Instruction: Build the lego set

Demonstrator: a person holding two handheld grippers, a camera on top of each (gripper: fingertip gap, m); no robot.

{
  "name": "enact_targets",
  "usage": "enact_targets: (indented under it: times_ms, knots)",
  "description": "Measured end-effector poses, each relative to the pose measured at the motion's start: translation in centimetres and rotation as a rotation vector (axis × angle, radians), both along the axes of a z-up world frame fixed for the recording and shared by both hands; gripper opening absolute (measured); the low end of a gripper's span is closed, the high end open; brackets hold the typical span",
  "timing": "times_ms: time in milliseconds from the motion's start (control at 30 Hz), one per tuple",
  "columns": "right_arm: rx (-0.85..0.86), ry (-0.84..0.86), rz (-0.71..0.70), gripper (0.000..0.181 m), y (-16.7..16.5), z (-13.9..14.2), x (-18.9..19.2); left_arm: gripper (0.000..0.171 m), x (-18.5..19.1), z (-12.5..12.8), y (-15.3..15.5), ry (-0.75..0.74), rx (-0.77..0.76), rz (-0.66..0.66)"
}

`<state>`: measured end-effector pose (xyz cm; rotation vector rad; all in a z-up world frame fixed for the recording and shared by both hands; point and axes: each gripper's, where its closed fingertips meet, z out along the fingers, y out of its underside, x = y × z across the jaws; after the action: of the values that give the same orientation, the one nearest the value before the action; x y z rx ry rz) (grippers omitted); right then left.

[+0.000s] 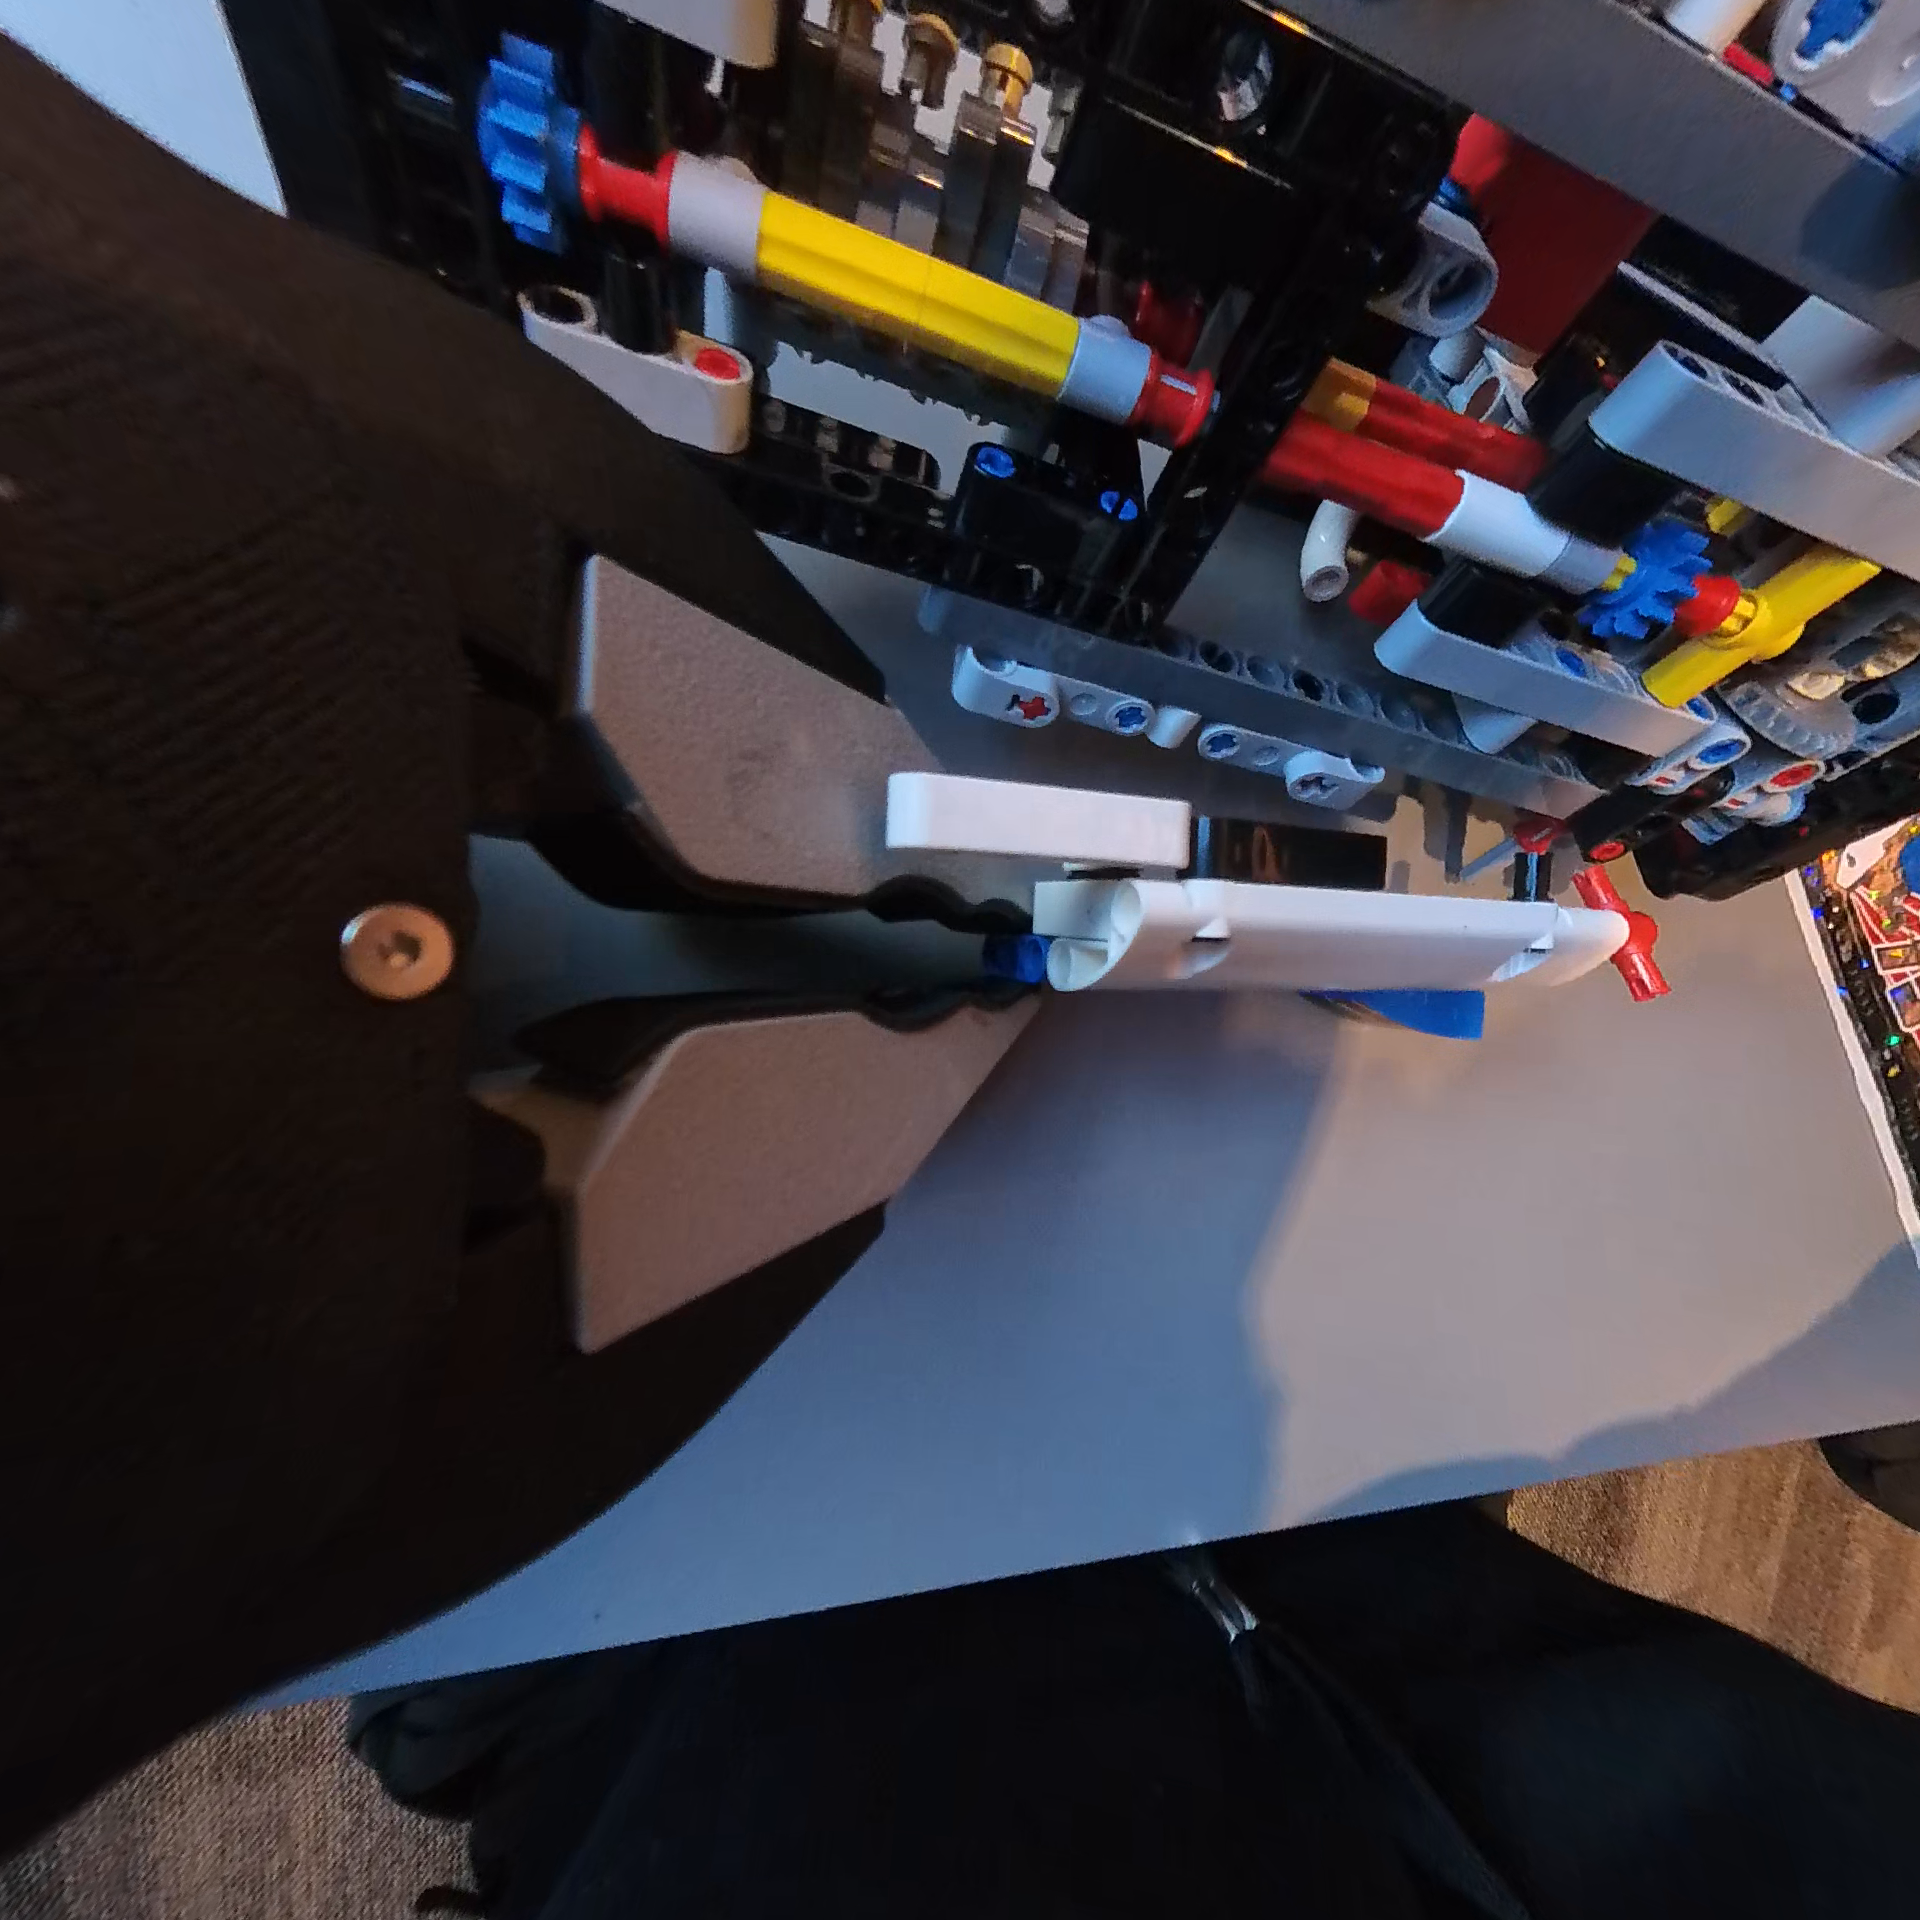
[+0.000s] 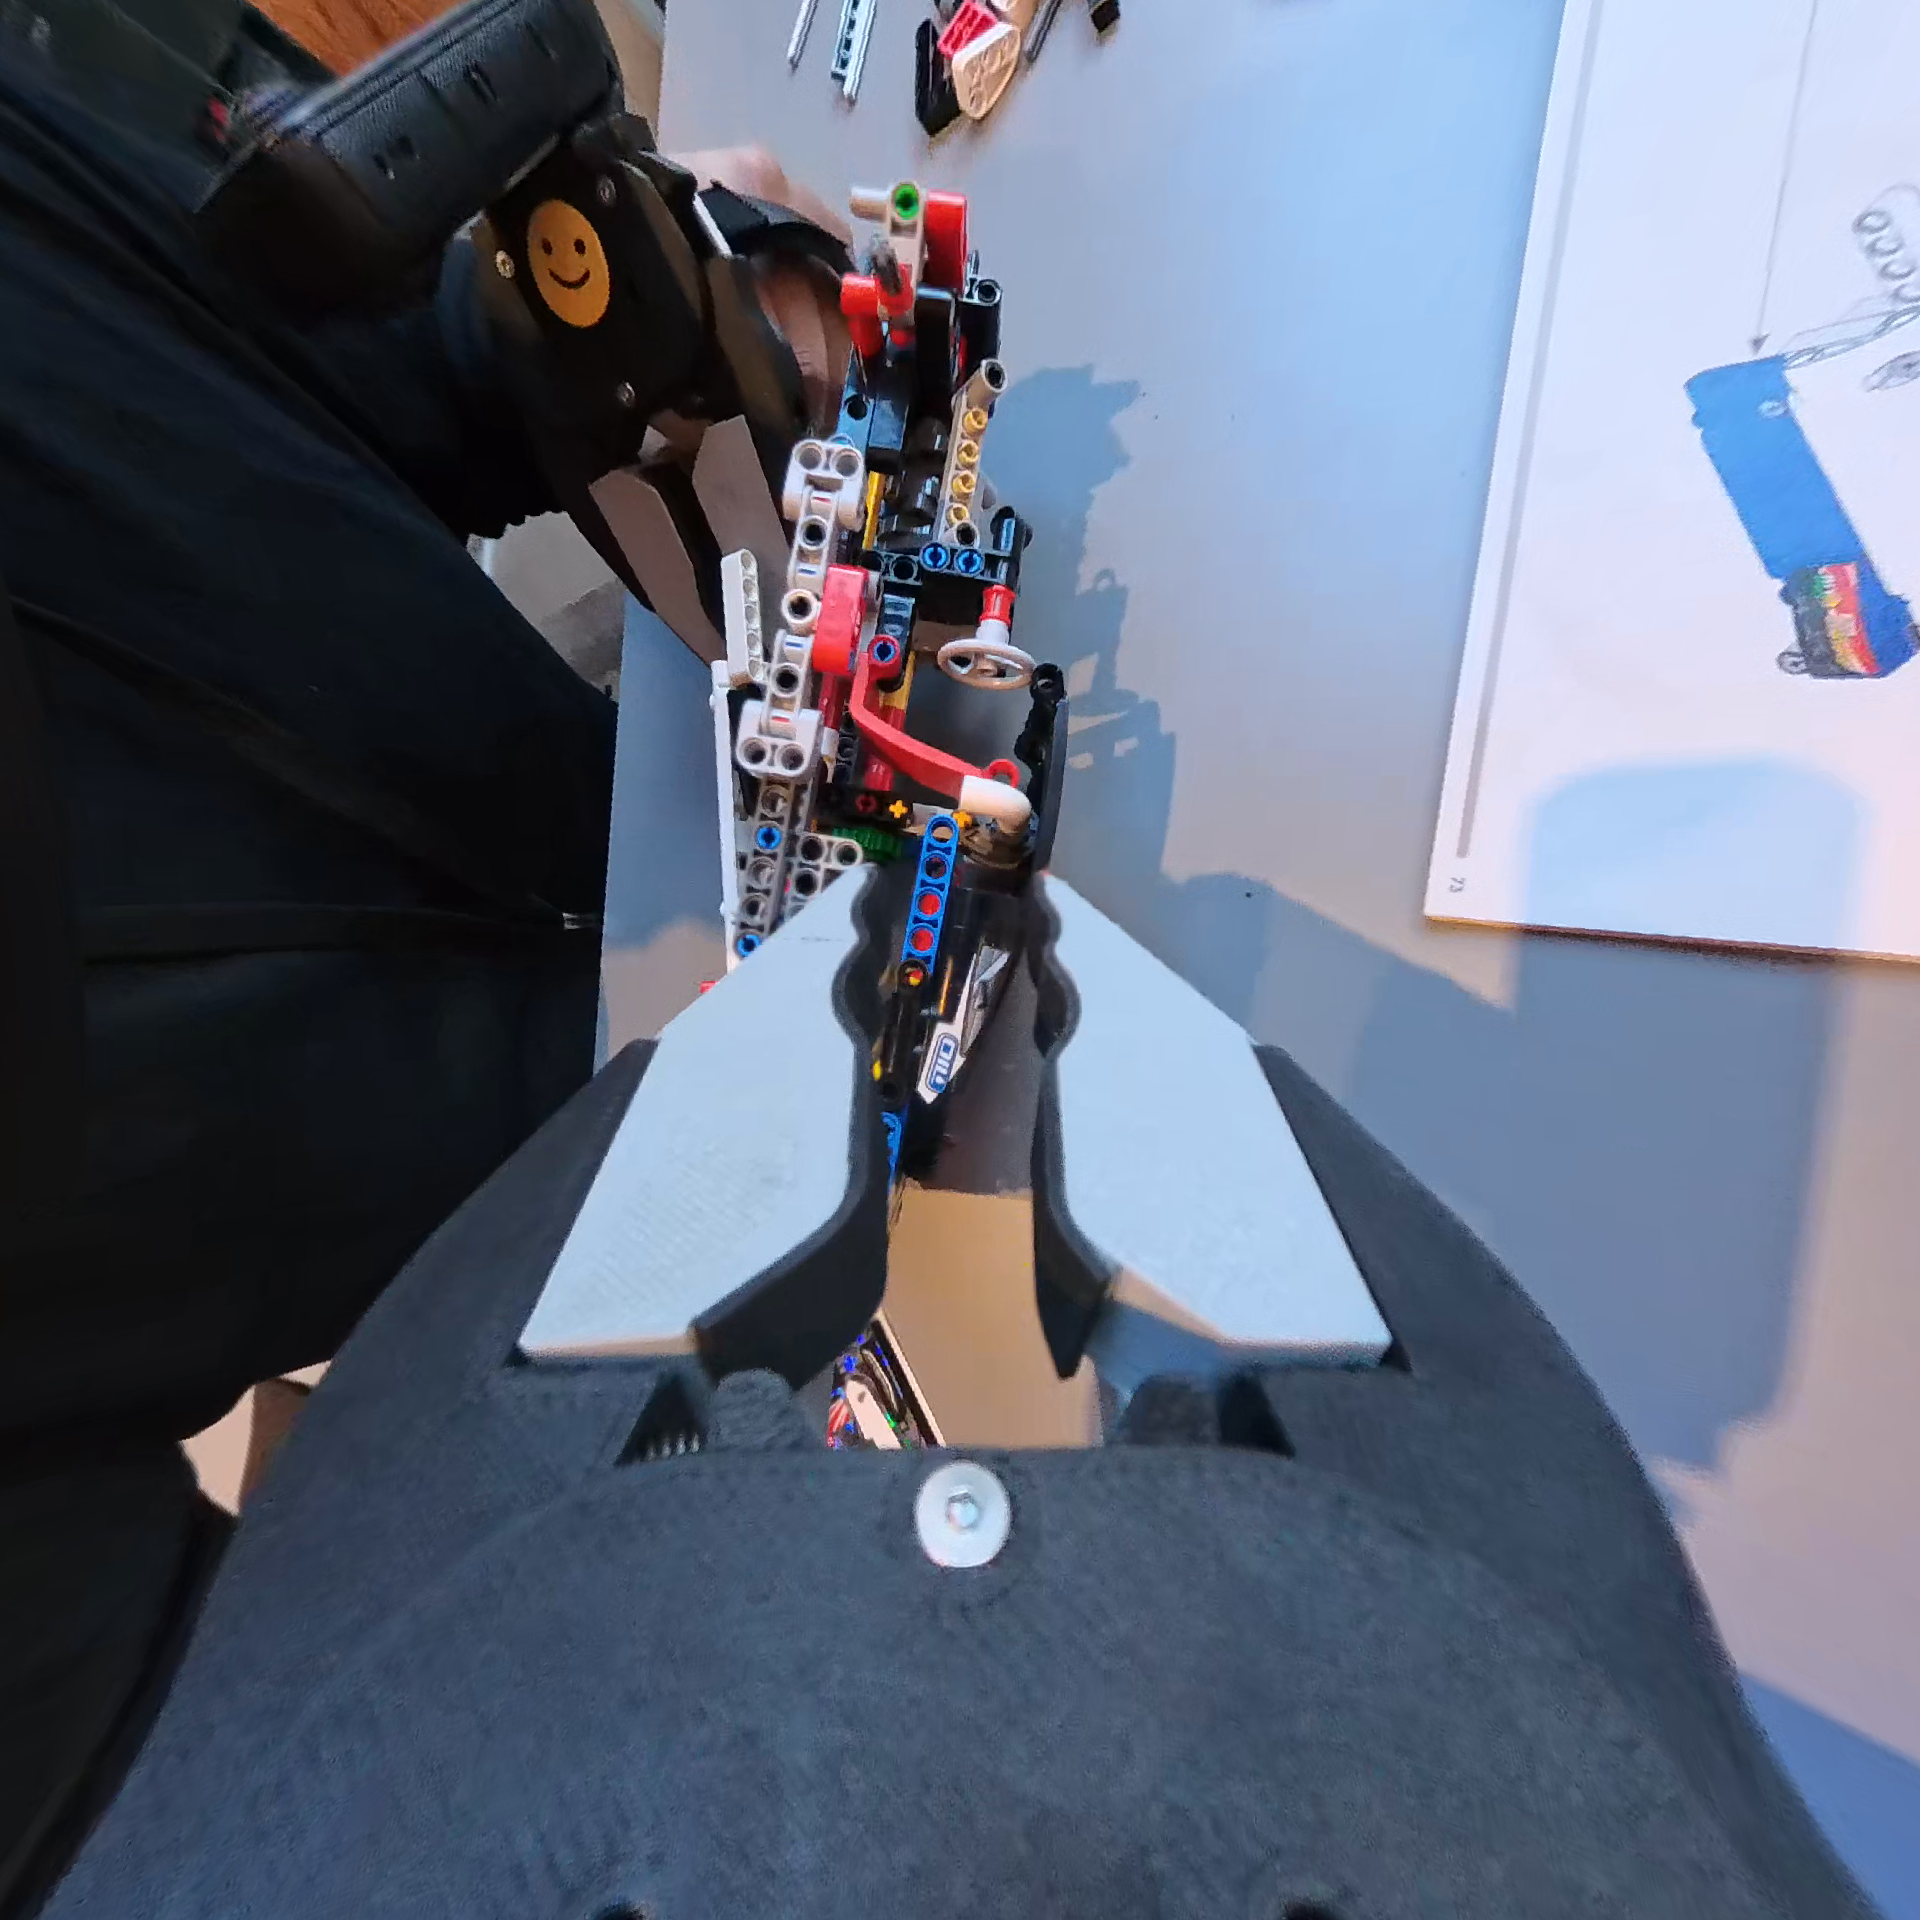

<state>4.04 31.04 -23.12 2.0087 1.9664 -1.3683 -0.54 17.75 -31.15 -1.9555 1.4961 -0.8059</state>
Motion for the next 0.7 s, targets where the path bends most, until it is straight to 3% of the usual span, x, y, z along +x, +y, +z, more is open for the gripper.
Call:
enact_targets:
  times_ms: [233, 567, 700]
  knots:
    - [0.080, -0.013, -0.029, 0.025, 0.7, -0.1, 0.6, 0.005, 0.0, 0.0, 0.0, 0.002, 0.008, -0.002]
    - [-0.012, -0.068, -0.010, 0.030, 0.2, -1.6, 0.7, 0.005, 0.0, 0.0, 0.0, 0.004, 0.013, -0.001]
    - [0.042, 0.054, -0.115, 0.026, 1.3, 0.3, 0.9, 0.005, 0.0, 0.0, 0.0, 0.004, 0.013, -0.002]
